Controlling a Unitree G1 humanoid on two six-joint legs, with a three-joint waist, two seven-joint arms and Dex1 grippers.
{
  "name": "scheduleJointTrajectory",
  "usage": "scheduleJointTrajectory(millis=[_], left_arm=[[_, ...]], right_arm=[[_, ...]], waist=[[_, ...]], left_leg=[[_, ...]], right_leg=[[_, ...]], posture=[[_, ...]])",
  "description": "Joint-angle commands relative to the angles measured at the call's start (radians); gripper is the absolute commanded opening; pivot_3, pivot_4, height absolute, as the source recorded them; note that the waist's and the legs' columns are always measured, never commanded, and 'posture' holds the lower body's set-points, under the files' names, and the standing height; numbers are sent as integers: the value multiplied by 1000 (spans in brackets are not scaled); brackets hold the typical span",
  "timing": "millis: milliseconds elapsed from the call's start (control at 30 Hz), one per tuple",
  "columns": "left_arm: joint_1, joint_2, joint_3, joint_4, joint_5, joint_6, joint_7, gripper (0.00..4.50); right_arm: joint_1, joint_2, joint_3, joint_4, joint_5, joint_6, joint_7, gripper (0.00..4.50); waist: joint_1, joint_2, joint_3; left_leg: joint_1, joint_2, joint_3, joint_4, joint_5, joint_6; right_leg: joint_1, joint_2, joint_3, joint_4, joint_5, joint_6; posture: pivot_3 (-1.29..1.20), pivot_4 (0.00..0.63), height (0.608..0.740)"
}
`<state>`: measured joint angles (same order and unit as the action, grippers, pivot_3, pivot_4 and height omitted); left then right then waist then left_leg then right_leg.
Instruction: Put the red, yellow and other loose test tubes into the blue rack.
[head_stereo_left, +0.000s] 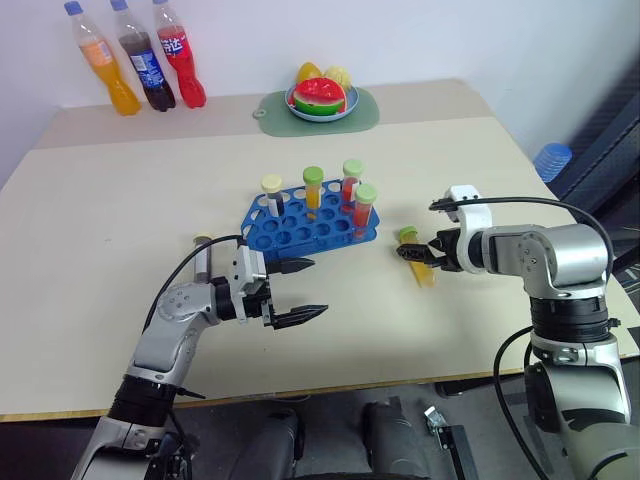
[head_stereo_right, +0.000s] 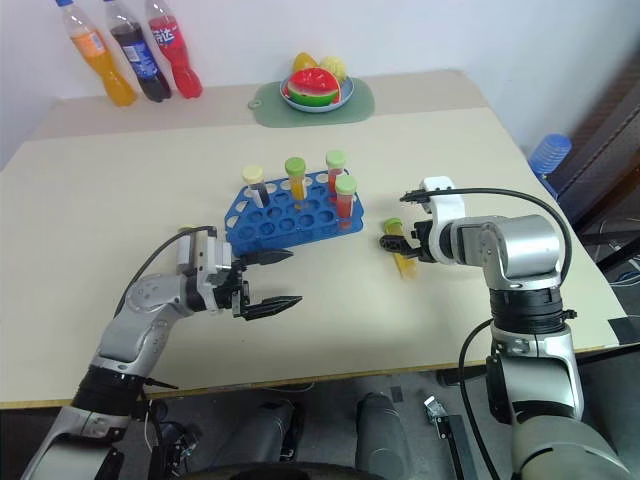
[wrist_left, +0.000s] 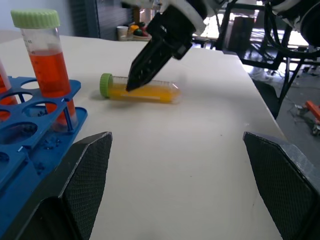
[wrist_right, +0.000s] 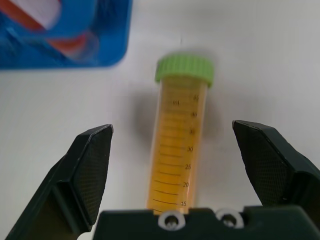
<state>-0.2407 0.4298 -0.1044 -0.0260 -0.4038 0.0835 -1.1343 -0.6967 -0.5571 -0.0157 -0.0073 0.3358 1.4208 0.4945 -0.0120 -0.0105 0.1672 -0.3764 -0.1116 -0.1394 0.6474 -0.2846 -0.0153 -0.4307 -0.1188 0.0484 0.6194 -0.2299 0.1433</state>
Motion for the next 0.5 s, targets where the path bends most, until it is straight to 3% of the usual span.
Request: scheduleJointTrajectory(millis=[33, 133, 267, 433, 500], left_arm=[[9, 6, 10, -52, -11, 2, 17, 4361], [14, 8, 10, -62, -11, 6, 26, 4361], [19, 7, 12, -67, -14, 10, 35, 4361], [20, 4, 11, -69, -16, 13, 40, 4361], [16, 4, 13, -63, -17, 13, 41, 4361]], right_arm=[[-33, -23, 47, 39, -21, -83, 15, 3987], [-28, -35, 84, 55, -29, -121, 29, 2983], [-6, -73, 126, 25, -41, -167, 56, 942], [117, -263, 235, -152, -162, -450, 122, 799], [196, -347, 218, -268, -150, -559, 209, 799]], waist=[[-1, 0, 0], [-1, 0, 0], [0, 0, 0], [11, 0, 0], [15, 0, 0]], left_leg=[[0, 0, 0, 0, 0, 0], [0, 0, 0, 0, 0, 0], [0, 0, 0, 0, 0, 0], [-1, 0, 0, 1, 0, 0], [-2, 0, 0, 1, 0, 0]], right_leg=[[0, 0, 0, 0, 0, 0], [0, 0, 0, 0, 0, 0], [0, 0, 0, 0, 0, 0], [0, 0, -1, -2, 0, 0], [0, 0, -1, -3, 1, 1]], posture=[[0, 150, 740], [0, 150, 740], [0, 150, 740], [0, 150, 740], [0, 150, 740]])
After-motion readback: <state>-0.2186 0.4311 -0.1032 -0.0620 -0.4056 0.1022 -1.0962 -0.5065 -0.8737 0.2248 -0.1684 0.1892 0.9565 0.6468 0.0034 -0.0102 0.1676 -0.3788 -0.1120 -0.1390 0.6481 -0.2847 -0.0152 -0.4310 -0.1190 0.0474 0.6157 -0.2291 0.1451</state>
